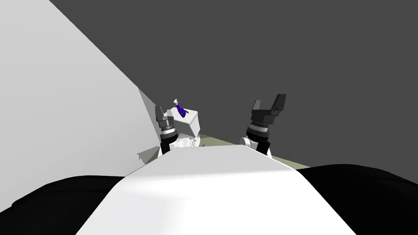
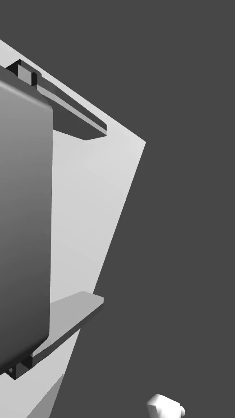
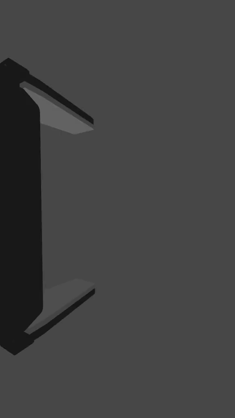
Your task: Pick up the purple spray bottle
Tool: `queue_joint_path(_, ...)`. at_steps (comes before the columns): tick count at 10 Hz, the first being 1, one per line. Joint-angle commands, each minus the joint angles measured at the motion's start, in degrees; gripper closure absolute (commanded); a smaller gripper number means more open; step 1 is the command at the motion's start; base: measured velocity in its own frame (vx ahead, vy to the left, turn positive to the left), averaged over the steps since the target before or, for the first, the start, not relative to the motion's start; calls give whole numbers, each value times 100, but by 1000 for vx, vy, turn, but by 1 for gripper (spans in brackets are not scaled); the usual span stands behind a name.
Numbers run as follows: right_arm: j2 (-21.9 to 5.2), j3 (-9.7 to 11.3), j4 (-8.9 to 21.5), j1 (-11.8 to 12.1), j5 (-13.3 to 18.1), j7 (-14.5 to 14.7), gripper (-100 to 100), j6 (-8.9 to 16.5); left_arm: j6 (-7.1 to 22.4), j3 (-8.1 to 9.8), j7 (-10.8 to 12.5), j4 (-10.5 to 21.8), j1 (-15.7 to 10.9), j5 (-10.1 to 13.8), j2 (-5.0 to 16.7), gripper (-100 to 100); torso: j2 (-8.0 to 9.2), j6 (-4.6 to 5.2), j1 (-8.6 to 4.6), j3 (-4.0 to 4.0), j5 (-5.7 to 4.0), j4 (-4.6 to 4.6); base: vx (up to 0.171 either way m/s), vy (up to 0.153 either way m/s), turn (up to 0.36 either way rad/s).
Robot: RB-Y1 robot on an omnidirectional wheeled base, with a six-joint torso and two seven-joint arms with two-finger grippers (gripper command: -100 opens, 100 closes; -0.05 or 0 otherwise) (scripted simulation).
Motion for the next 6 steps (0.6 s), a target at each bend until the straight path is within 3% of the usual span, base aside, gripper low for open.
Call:
queue_joint_path(1, 0, 0, 0, 0, 0, 0, 0, 0, 104, 28, 26, -3, 42, -11, 244, -100, 0, 0, 0, 0, 0, 0, 0, 0, 0)
queue_joint_path(6, 0, 0, 0, 0, 0, 0, 0, 0, 579, 168, 145, -47, 233, -66, 988, -100, -6, 0, -1, -3, 0, -1, 15, -6, -16)
